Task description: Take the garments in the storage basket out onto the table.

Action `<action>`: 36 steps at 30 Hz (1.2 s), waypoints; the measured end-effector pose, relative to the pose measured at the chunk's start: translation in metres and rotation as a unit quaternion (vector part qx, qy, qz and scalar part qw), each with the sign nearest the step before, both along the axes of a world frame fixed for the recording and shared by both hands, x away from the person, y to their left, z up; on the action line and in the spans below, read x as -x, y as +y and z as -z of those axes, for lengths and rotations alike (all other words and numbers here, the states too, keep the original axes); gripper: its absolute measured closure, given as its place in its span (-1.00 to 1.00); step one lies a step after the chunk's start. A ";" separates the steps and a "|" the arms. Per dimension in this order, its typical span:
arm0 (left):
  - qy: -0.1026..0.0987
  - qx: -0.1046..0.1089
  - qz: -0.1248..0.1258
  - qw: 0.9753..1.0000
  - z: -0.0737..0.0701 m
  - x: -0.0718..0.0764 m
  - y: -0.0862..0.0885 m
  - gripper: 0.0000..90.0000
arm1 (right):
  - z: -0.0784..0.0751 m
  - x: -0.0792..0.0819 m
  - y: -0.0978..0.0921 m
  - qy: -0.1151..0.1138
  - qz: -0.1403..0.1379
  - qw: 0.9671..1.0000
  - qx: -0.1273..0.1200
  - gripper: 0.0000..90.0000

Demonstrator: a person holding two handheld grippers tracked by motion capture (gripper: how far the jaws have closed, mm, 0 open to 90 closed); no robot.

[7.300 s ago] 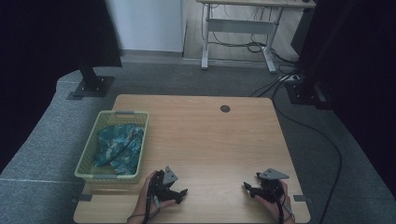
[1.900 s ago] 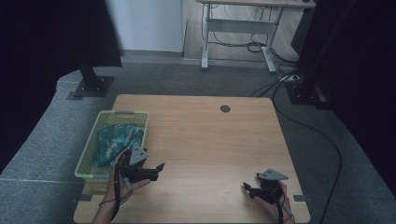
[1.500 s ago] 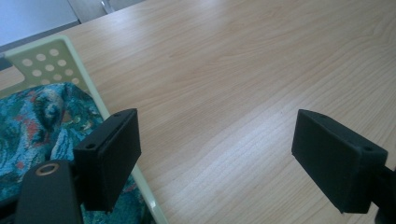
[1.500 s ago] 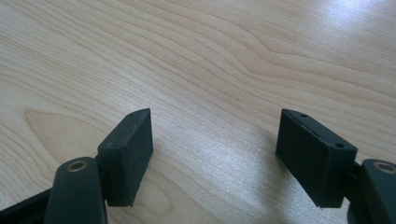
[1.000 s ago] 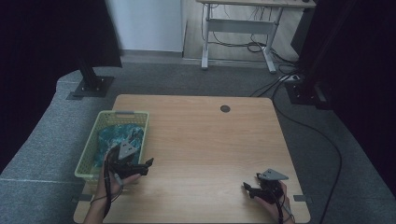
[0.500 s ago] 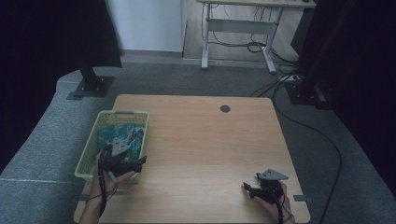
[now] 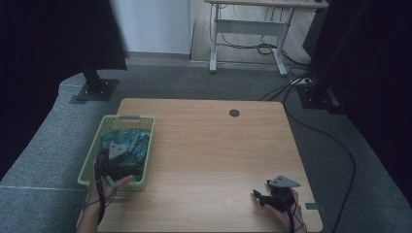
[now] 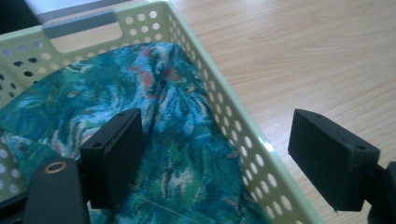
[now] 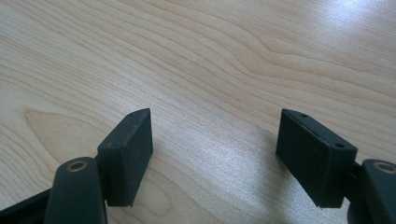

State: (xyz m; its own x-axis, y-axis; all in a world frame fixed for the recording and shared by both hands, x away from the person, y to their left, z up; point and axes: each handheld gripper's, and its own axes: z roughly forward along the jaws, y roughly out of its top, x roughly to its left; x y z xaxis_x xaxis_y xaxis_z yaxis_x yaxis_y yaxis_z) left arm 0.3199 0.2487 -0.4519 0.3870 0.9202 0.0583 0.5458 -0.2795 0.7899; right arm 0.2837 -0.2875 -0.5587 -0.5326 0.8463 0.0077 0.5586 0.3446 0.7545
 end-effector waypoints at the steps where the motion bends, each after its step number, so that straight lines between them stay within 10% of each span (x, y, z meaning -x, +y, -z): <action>1: 0.000 0.001 -0.002 1.000 0.000 0.000 0.002 -0.59 | 0.000 0.000 0.000 0.000 0.000 1.000 0.000 -0.41; 36: 0.048 -0.003 -0.041 0.998 -0.001 -0.036 0.034 -0.64 | 0.000 0.000 0.000 0.000 0.002 1.000 0.000 -0.42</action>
